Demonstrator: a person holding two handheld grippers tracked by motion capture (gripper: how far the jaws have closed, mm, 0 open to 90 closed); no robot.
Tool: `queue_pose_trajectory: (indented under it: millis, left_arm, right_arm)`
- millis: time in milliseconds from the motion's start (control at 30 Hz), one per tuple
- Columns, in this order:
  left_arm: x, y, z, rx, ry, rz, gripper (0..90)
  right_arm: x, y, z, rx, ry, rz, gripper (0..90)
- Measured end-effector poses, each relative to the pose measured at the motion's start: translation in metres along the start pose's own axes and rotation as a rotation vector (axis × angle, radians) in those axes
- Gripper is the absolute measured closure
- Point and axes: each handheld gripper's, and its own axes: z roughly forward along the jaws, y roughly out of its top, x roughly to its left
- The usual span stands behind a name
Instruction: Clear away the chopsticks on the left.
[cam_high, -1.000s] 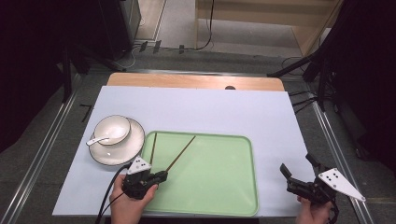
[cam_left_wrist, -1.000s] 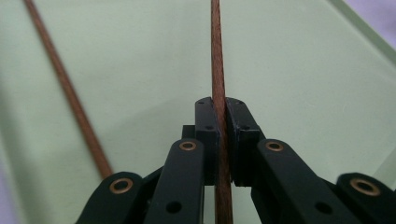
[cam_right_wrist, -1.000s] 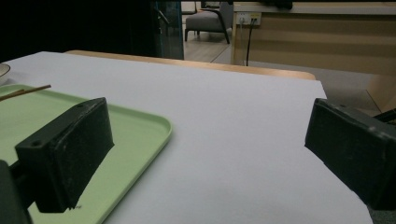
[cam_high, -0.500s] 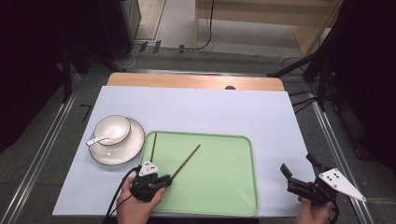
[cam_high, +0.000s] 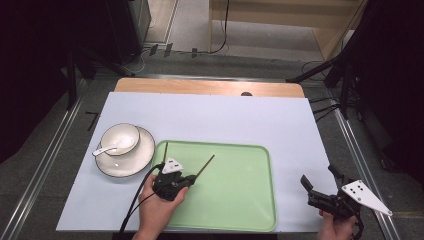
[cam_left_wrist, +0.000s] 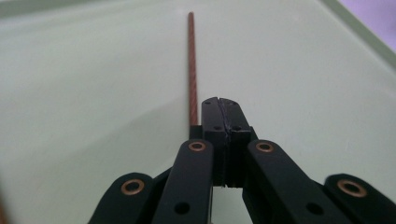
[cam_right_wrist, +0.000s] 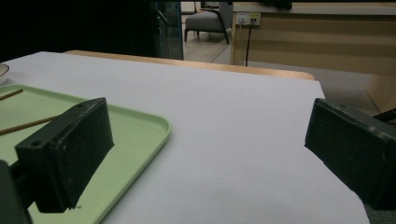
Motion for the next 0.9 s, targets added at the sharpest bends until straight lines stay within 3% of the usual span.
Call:
queue_pose_trajectory:
  millis: [167, 233, 333, 567, 900]
  left_arm:
    - [-0.001, 0.013, 0.024, 0.023, 0.017, 0.004, 90.0]
    - [0.002, 0.015, 0.031, 0.029, 0.017, -0.017, 90.0]
    - [0.004, 0.015, 0.037, 0.031, 0.023, -0.017, 90.0]
    - [0.014, 0.017, 0.032, 0.035, 0.085, -0.032, 90.0]
    - [0.048, 0.012, 0.011, 0.026, 0.176, -0.106, 90.0]
  right_arm:
    - [-0.002, 0.000, -0.001, -0.001, -0.002, 0.005, 1.3]
    - [-0.002, 0.000, -0.002, -0.003, -0.004, 0.007, 1.3]
    - [-0.004, 0.000, -0.003, -0.007, -0.005, 0.007, 1.3]
    - [-0.004, 0.000, -0.003, -0.008, -0.002, 0.007, 1.3]
    - [-0.003, 0.000, -0.003, -0.009, 0.000, 0.003, 1.3]
